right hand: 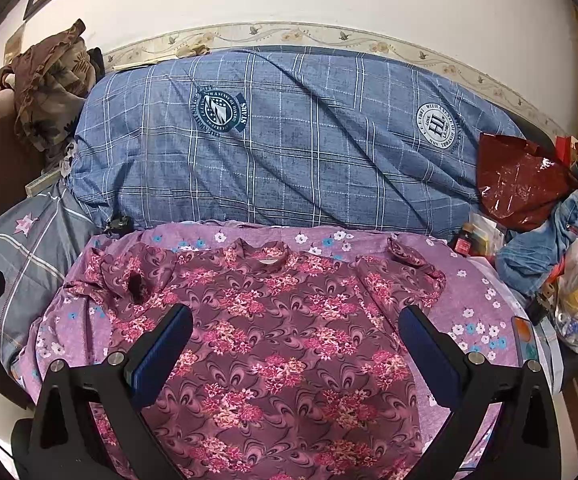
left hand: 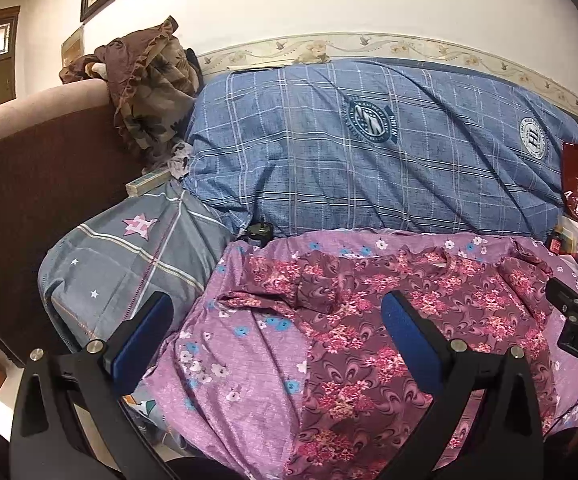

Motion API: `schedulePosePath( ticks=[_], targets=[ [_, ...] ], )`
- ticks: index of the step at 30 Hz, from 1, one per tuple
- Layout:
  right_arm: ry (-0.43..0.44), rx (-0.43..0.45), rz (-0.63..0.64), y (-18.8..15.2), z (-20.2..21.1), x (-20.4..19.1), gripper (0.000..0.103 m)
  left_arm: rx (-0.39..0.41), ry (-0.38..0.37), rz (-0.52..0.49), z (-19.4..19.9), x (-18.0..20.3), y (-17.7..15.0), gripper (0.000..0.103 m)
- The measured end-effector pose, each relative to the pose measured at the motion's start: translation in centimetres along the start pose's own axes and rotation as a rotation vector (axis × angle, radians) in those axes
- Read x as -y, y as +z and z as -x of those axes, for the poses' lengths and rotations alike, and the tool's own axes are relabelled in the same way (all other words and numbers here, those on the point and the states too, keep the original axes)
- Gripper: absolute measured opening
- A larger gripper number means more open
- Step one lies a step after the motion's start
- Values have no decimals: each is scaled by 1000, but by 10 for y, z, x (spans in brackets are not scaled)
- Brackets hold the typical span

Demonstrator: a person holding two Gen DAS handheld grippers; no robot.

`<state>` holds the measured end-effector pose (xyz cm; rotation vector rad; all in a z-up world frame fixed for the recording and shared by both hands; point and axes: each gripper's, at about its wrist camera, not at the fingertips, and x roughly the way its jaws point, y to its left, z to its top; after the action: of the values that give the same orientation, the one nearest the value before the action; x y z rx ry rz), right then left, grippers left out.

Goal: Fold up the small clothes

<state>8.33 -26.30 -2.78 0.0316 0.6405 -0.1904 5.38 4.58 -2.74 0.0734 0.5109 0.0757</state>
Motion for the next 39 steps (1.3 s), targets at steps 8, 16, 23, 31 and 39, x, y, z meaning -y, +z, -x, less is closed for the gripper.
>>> schedulePosePath(
  ticks=[8, 16, 23, 31, 39],
  targets=[
    [14, -3, 13, -1, -2, -8, 103, -3, 33, 27, -2, -20, -2, 103],
    [22, -3, 29, -1, -1, -19, 103, -3, 56, 53, -2, -36, -3, 103],
    [29, -2, 42, -1, 1, -27, 103, -2, 66, 62, -1, -44, -5, 103],
    [35, 4, 53, 1, 4, -34, 103, 0, 70, 72, 0, -51, -6, 103],
    [15, 12, 80, 4, 12, -43, 103, 1, 56, 59, 3, -49, -7, 103]
  ],
)
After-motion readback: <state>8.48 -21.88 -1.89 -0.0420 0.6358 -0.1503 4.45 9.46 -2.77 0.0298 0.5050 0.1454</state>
